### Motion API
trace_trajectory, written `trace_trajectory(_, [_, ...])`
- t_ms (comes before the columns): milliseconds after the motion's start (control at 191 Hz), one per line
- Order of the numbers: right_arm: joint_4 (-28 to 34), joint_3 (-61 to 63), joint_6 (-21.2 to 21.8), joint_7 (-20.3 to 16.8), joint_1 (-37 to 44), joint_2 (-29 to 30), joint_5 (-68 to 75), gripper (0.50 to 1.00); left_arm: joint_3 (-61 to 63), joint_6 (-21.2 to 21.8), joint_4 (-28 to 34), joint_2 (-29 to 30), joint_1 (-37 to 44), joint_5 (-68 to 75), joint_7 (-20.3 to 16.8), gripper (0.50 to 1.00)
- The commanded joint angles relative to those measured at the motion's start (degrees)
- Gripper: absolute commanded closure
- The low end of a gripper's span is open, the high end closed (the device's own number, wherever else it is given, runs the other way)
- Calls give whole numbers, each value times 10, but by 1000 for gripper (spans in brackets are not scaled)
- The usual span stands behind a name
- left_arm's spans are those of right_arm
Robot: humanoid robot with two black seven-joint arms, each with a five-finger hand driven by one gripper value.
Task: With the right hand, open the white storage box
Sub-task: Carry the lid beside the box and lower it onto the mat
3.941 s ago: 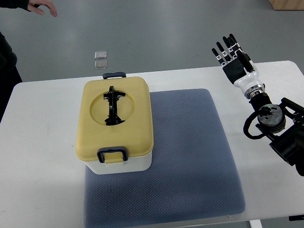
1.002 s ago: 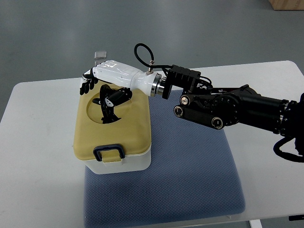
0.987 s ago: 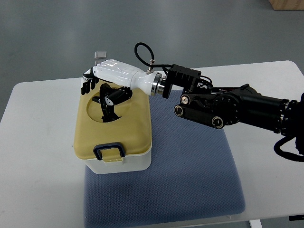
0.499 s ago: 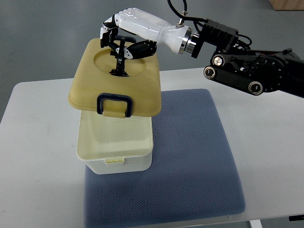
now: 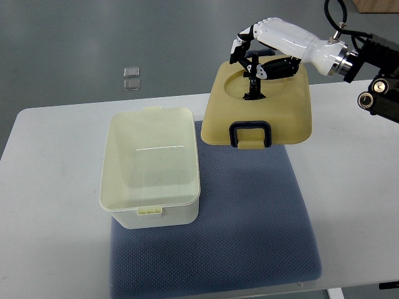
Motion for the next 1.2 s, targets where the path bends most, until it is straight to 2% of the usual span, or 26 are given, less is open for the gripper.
trace_trajectory(0, [-5,-1,-2,0,-28,-17,-5,1000,-1,0,0,0,0,0,1,500])
trace_trajectory(362, [-39,0,-8,0,-103,-5,-7,1000,-1,0,0,0,0,1,1,500])
trace_trajectory(561, [-75,-1,-19,0,-134,37,-11,1000,-1,0,0,0,0,0,1,500])
trace_trajectory(724, [-75,-2,-33,0,-152,53,-14,1000,-1,0,0,0,0,0,1,500])
trace_trajectory(1196, [-75,-2,-35,0,-199,111,-49,1000,0,0,-1,0,1,1,1,500])
